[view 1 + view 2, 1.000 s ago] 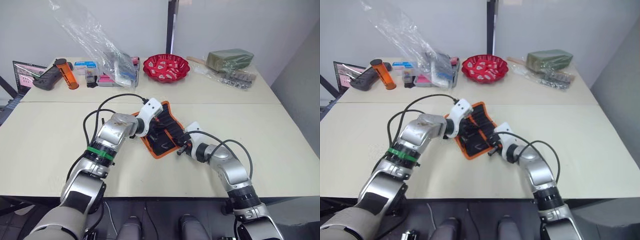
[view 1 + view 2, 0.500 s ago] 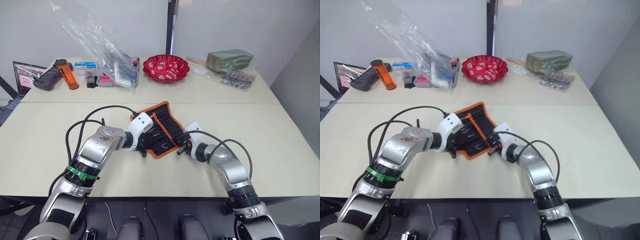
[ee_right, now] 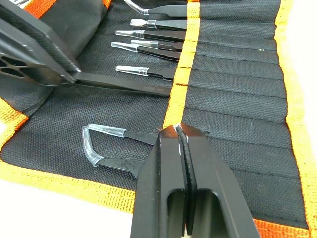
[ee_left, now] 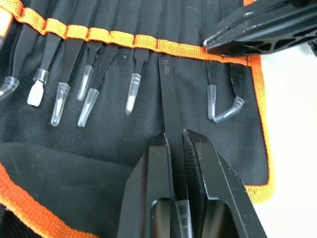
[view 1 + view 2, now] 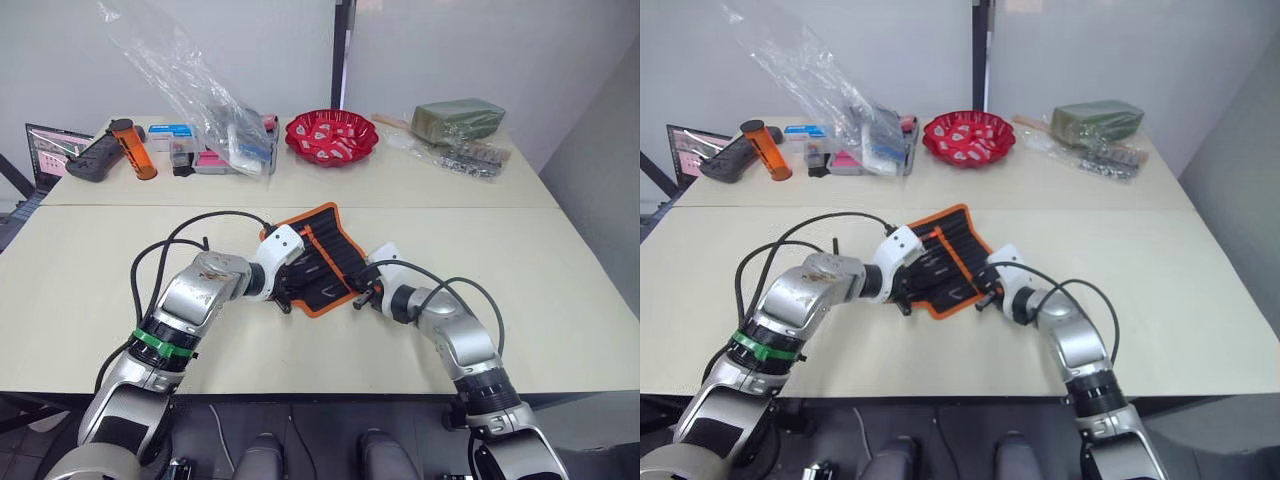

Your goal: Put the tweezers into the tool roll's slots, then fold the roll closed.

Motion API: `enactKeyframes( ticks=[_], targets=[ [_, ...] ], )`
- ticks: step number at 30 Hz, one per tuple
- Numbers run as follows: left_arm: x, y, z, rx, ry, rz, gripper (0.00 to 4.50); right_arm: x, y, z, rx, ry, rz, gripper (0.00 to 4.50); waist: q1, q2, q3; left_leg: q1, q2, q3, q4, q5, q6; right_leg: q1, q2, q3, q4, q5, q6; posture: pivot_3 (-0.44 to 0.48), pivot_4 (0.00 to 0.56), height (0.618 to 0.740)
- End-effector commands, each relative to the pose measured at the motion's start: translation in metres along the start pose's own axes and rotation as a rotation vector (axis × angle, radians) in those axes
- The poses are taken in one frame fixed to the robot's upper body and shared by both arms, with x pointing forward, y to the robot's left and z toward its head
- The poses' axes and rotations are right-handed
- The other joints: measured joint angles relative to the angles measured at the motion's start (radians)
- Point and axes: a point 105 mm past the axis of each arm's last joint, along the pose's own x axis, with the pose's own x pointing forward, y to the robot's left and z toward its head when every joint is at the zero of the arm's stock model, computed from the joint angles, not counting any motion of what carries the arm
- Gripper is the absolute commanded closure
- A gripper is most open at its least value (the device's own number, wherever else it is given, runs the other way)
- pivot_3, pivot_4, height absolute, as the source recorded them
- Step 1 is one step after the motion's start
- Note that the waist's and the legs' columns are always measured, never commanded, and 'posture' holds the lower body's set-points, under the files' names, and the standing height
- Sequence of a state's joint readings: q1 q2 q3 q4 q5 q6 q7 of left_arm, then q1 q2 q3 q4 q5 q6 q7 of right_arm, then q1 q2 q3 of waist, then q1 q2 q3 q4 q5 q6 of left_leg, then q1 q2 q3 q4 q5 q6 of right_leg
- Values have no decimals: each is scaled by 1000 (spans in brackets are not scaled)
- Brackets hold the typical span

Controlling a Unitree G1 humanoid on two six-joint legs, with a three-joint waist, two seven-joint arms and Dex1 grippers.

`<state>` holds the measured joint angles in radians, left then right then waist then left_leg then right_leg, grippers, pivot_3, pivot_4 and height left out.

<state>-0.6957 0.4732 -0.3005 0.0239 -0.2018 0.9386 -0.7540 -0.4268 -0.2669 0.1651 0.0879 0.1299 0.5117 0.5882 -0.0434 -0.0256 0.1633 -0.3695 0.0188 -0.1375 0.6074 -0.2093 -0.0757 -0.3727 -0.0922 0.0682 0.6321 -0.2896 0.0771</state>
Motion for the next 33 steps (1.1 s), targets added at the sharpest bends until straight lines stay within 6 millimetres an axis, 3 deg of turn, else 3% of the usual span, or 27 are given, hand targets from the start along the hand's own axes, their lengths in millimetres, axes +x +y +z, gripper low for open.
enactKeyframes(
  ticks=[1, 21, 33],
  targets=[
    [6, 3, 17, 63, -35, 21, 4477, 0, 7, -49, 74, 177, 15, 4500, 0, 0, 0, 0, 0, 0, 0, 0, 0, 0, 0, 0, 0, 0, 0, 0, 150, 740],
    [50, 18, 36, 220, -53, -11, 4477, -3, 11, -53, 81, 191, 16, 4500, 5, 0, 0, 0, 0, 0, 2, 0, 0, 2, 0, 0, 0, 1, 1, 0, 150, 740],
    [54, 16, 39, 253, -54, -51, 4477, -3, 12, -54, 79, 194, 15, 4500, 13, 0, 0, 0, -2, -1, 4, 2, 2, 4, 0, 0, 0, 2, 3, 0, 150, 740]
  ],
)
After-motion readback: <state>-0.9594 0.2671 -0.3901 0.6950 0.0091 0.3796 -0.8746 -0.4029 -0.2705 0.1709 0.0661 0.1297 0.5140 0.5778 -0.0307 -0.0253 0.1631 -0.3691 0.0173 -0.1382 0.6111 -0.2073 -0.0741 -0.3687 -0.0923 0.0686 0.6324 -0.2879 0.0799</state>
